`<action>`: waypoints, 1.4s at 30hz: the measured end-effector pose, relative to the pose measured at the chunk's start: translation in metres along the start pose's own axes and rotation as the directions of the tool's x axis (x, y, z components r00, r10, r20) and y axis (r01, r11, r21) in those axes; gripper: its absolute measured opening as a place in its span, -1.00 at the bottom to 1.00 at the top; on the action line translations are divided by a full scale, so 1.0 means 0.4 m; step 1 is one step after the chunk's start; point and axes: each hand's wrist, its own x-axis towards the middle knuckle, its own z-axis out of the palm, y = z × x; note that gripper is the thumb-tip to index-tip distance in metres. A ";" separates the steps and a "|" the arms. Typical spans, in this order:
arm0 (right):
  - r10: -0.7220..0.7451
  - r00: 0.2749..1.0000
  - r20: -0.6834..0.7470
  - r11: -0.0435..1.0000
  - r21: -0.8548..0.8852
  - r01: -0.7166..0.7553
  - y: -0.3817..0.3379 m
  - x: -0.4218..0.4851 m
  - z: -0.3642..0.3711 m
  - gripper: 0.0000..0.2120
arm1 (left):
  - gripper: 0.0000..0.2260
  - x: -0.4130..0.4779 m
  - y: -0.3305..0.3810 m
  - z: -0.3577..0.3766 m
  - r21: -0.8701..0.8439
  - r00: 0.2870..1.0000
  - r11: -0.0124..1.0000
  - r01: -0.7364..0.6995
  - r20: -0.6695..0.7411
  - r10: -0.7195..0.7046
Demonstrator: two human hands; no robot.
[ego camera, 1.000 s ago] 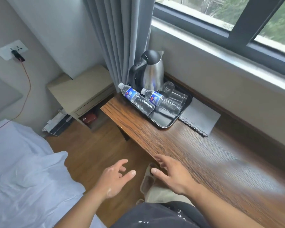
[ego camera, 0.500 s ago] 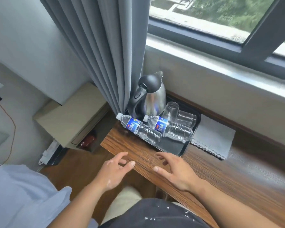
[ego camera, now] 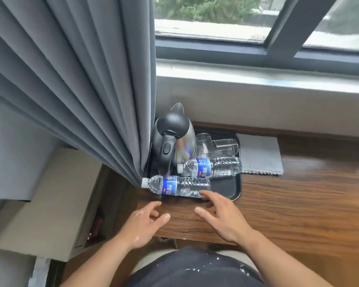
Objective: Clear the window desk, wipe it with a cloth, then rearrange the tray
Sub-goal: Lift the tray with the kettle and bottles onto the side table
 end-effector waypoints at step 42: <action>0.367 0.847 -0.384 0.924 0.256 -0.284 0.208 0.165 -0.021 0.11 | -0.01 0.308 -0.013 -0.134 -0.177 0.935 0.948 -0.264 -0.288 0.206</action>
